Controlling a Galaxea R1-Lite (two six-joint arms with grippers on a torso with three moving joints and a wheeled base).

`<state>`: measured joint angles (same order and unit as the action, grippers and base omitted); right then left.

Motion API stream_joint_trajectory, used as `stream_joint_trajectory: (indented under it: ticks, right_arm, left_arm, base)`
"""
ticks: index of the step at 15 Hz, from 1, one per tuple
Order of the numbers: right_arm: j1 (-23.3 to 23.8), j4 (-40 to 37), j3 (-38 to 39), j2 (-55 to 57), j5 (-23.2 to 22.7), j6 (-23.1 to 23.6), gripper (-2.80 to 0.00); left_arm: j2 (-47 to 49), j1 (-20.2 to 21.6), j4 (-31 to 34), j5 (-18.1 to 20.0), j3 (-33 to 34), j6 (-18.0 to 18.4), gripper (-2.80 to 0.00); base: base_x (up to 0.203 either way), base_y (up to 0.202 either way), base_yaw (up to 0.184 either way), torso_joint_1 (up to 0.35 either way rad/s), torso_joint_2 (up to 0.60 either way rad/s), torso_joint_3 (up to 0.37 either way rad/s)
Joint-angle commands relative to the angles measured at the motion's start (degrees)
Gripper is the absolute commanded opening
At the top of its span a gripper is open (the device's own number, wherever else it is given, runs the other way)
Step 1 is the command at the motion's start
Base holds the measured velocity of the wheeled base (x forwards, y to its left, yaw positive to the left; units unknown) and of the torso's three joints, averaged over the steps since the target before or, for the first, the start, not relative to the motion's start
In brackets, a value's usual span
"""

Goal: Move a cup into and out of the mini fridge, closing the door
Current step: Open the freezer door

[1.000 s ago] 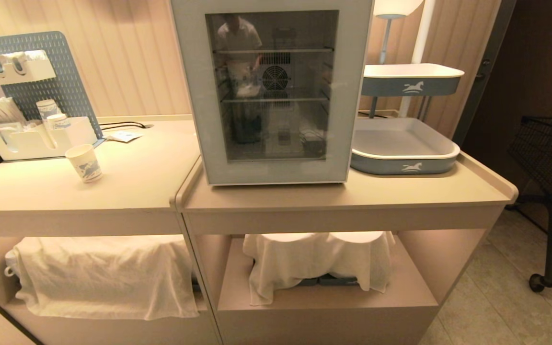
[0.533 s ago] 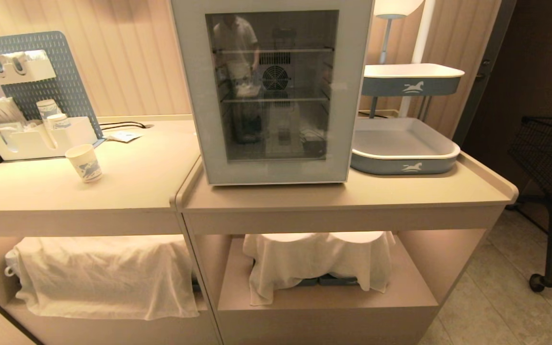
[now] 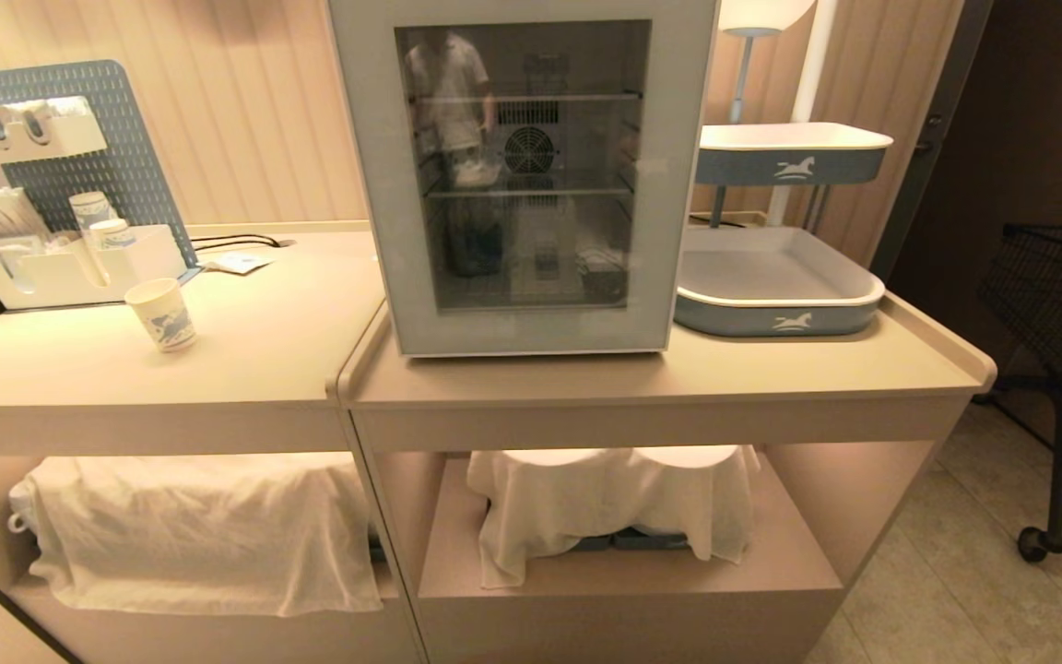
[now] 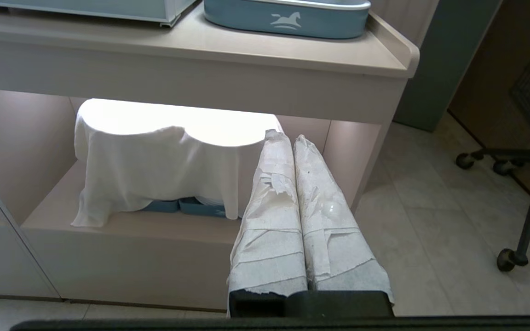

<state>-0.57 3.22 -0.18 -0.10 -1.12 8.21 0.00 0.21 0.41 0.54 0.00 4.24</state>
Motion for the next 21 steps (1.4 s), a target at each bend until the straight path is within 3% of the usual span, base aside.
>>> stream_joint_trajectory:
  ticks: [1,10,16,18,20,21]
  right_arm:
    - [0.0,-0.1,0.0,0.0,-0.1,0.2,-2.80]
    - [0.0,0.0,0.0,0.0,0.0,-0.1,-2.80]
    - [0.0,0.0,0.0,0.0,0.0,-0.1,-2.80]
    - [0.0,0.0,0.0,0.0,0.0,-0.1,-2.80]
    - [0.0,0.0,0.0,0.0,0.0,-0.1,-2.80]
    - [0.0,0.0,0.0,0.0,0.0,-0.1,-2.80]
  left_arm:
    - [0.0,0.0,-0.1,0.0,0.0,0.2,-2.80]
    - [0.0,0.0,-0.1,-0.1,0.0,-0.6,-2.80]
    - [0.0,0.0,0.0,0.1,-0.1,0.3,-2.80]
    - [0.0,0.0,-0.3,0.2,-0.9,2.9,-2.80]
    - [0.7,0.0,0.8,0.8,-8.1,3.7,-2.80]
    - [2.8,0.0,2.7,1.7,-15.3,3.9,-2.80]
  base:
    - [0.054,0.000,0.001,-0.001,0.00,0.003]
    - [0.181,0.000,0.001,0.004,0.00,0.002]
    - [0.000,0.000,0.000,0.000,0.00,0.000]
    - [0.000,0.000,0.000,0.000,0.00,0.000]
    - [0.000,0.000,0.000,0.000,0.00,0.000]
    - [0.000,0.000,0.000,0.000,0.00,0.000]
